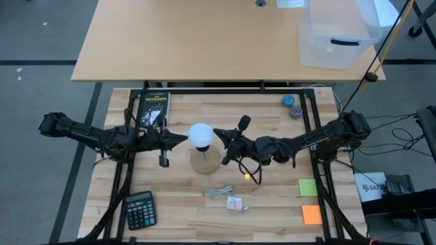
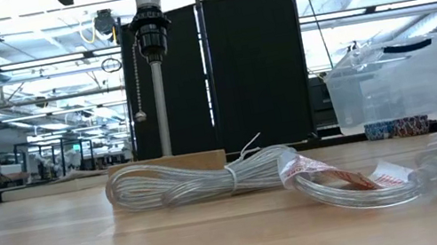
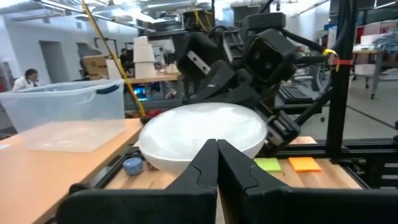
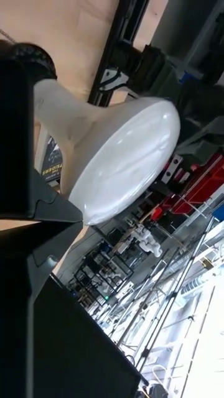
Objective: Screw lightbulb
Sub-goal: Insert the lightbulb into the lamp socket
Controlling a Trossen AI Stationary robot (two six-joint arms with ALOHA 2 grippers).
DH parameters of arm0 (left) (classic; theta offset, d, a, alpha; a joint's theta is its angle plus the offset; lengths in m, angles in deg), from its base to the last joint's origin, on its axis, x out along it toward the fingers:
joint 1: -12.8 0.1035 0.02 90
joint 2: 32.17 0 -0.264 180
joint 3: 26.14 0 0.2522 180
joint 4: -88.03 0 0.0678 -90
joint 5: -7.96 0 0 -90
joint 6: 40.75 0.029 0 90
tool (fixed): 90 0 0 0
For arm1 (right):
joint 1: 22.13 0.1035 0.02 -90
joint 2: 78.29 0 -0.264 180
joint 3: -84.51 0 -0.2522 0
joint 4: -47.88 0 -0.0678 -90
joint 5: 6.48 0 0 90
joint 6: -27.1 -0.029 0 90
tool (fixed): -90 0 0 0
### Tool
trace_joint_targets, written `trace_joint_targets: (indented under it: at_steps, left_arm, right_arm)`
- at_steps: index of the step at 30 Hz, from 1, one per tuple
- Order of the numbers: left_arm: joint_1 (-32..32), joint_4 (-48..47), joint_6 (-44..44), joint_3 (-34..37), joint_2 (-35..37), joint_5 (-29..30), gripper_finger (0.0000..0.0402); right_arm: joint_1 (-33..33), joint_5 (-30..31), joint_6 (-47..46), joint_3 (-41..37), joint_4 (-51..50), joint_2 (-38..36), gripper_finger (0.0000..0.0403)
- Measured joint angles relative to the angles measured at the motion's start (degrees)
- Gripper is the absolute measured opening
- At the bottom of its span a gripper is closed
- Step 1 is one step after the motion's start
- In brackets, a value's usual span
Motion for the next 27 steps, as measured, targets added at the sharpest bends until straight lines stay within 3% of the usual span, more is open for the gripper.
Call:
trace_joint_targets:
  at_steps: [10,18,27]
  left_arm:
    - [0.15,-1.46,-1.0,0.02,-0.19,9.0,0.0]
    - [1.4,-1.93,-2.34,0.09,-0.21,10.83,0.0]
    - [-0.9,0.98,1.99,0.11,5.74,2.32,0.0]
  right_arm:
    - [2.08,-3.68,0.05,0.03,-1.13,0.14,0.0]
    - [3.31,-6.64,-1.89,-0.09,-5.6,0.31,0.0]
    - [2.09,-1.8,-4.36,-0.09,-8.29,0.24,0.0]
